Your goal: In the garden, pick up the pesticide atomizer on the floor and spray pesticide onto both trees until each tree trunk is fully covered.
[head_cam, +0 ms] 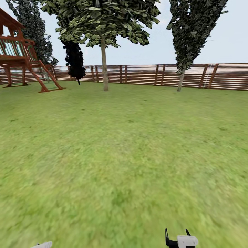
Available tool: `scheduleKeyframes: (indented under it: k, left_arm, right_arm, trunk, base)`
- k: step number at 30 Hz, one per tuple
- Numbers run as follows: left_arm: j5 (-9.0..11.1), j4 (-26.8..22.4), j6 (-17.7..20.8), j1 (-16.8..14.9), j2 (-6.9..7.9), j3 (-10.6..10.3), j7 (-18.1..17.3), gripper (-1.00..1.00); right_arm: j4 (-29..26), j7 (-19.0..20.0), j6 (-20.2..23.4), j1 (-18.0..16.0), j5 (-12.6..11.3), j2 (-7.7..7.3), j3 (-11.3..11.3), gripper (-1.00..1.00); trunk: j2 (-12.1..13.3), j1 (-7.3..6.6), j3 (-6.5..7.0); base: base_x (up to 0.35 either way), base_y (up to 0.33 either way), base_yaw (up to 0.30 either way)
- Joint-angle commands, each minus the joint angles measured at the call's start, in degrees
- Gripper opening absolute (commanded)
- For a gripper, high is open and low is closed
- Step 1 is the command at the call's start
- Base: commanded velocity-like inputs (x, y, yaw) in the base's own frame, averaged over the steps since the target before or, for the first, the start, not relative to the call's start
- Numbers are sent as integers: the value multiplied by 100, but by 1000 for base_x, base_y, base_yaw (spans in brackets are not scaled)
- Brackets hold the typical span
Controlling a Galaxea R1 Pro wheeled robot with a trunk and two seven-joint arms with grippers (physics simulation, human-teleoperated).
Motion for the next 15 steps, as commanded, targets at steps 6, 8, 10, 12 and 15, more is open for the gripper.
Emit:
scheduleKeyframes:
  k: [6, 8, 10, 12, 15]
  left_arm:
    - [0, 0, 17, 0, 9, 2, 6, -100]
    - [0, 0, 17, 0, 10, 2, 7, -100]
    - [-1, 0, 20, 0, 10, 2, 9, -100]
    - [-1, 0, 19, 0, 10, 2, 9, -100]
    - [-1, 0, 20, 0, 10, 2, 8, -100]
  right_arm:
    - [0, 0, 0, 0, 0, 1, 0, 100]
    - [0, 0, 0, 0, 0, 3, 0, 100]
    - [0, 0, 0, 0, 0, 3, 0, 100]
    - [-1, 0, 0, 0, 0, 2, 0, 100]
    - [0, 0, 0, 0, 0, 2, 0, 100]
  trunk:
    - [0, 0, 0]
    - [0, 0, 0]
    - [0, 0, 0]
    - [0, 0, 0]
    - [0, 0, 0]
  base:
    - [323, 59, 0]
    - [330, 19, 0]
    - [332, 4, 0]
    - [332, 1, 0]
    - [332, 0, 0]
